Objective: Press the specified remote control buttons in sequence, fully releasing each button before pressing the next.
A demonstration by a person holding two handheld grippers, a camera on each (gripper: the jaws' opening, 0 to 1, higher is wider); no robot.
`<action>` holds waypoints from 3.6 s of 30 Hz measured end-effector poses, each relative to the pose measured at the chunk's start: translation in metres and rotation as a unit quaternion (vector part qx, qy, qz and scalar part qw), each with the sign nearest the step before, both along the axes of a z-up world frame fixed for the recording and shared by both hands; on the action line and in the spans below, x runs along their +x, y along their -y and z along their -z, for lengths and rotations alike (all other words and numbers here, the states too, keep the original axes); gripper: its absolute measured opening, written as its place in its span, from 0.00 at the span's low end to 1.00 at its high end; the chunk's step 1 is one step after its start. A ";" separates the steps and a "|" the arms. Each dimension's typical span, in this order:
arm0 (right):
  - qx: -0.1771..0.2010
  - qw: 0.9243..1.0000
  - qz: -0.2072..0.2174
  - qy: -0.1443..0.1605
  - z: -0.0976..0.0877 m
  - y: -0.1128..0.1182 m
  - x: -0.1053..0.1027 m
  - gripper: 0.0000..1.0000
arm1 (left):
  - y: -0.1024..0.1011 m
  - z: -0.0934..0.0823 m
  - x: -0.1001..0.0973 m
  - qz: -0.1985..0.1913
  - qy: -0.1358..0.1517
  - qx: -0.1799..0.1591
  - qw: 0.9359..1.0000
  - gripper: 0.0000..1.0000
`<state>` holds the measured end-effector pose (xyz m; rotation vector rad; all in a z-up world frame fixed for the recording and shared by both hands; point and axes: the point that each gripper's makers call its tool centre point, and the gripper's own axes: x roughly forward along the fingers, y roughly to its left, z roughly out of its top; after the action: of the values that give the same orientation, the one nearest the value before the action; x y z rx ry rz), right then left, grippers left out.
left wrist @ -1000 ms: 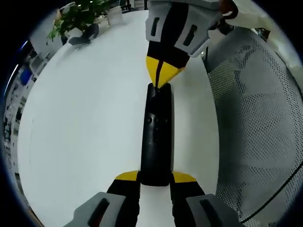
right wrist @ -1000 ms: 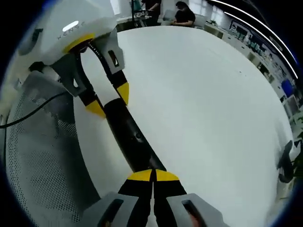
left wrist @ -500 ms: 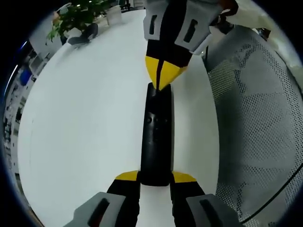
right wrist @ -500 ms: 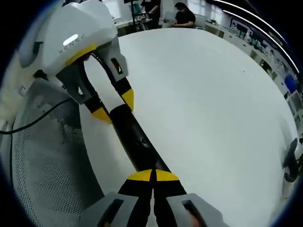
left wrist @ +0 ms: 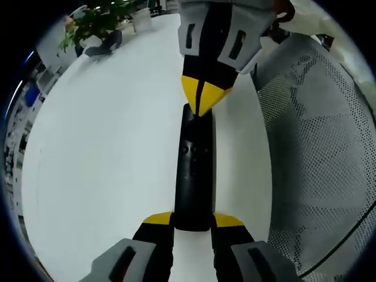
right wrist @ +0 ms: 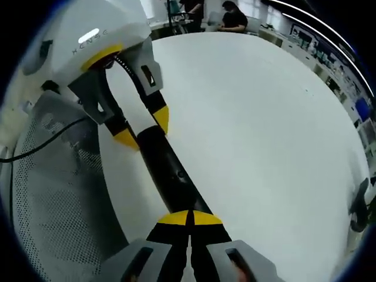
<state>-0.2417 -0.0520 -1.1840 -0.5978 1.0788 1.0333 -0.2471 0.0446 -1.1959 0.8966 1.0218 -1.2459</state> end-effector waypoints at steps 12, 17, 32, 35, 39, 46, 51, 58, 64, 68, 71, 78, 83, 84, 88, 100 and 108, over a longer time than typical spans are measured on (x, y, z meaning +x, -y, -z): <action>-0.012 1.000 0.018 -0.018 0.001 -0.001 0.001 0.00 | 0.000 0.000 0.001 0.000 -0.004 -0.010 1.000 0.22; -0.007 1.000 0.018 -0.013 0.000 0.000 0.001 0.00 | 0.000 0.000 0.001 0.002 -0.005 -0.010 1.000 0.22; -0.015 1.000 0.019 0.009 -0.002 -0.001 0.003 0.00 | 0.000 0.000 0.001 0.004 0.000 -0.014 1.000 0.22; -0.005 1.000 0.016 0.016 -0.008 -0.004 0.006 0.00 | 0.000 -0.001 0.001 0.003 0.000 -0.012 1.000 0.22; 0.007 1.000 0.015 -0.001 -0.009 -0.010 0.003 0.00 | 0.000 -0.001 0.000 0.002 -0.001 -0.012 1.000 0.22; 0.012 1.000 0.010 -0.013 -0.005 -0.015 -0.001 0.00 | 0.000 0.000 0.001 0.002 -0.001 -0.014 1.000 0.22; -0.001 1.000 0.005 -0.016 0.003 -0.014 -0.002 0.00 | 0.000 -0.001 0.001 0.002 -0.001 -0.014 1.000 0.22; 0.000 1.000 0.001 -0.011 0.000 -0.015 -0.002 0.00 | 0.000 -0.001 0.001 0.004 -0.003 -0.015 1.000 0.22; 0.005 1.000 0.010 -0.012 0.001 -0.014 -0.001 0.00 | 0.000 -0.001 0.001 0.006 -0.003 -0.013 1.000 0.22; 0.031 0.998 0.036 -0.027 0.000 -0.014 -0.001 0.00 | 0.000 0.000 0.001 0.009 -0.003 -0.010 1.000 0.22; 0.044 0.997 0.050 -0.034 0.000 -0.013 -0.001 0.00 | 0.000 0.000 0.001 0.010 -0.003 -0.008 1.000 0.22; 0.053 0.996 0.056 -0.041 0.000 -0.015 -0.002 0.00 | 0.000 0.000 0.001 0.009 -0.003 -0.007 1.000 0.22; 0.048 0.995 0.064 -0.056 -0.001 -0.015 -0.001 0.00 | 0.001 0.000 0.000 0.012 -0.002 0.002 1.000 0.22; 0.048 0.995 0.065 -0.057 0.000 -0.015 0.000 0.00 | 0.001 0.000 0.000 0.011 -0.002 0.003 1.000 0.22; 0.044 0.996 0.062 -0.056 0.000 -0.015 0.000 0.00 | 0.000 0.000 0.000 0.008 -0.001 0.000 1.000 0.22; 0.049 0.996 0.069 -0.037 -0.003 -0.023 0.012 0.00 | 0.000 -0.001 0.000 0.006 -0.001 -0.001 1.000 0.22; 0.036 0.997 0.061 -0.038 0.002 -0.024 0.015 0.00 | 0.001 0.000 0.000 0.005 -0.002 0.000 1.000 0.22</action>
<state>-0.2271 -0.0282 -1.1859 -0.4324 1.1251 0.9905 -0.2466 0.0439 -1.1957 0.9010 1.0208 -1.2567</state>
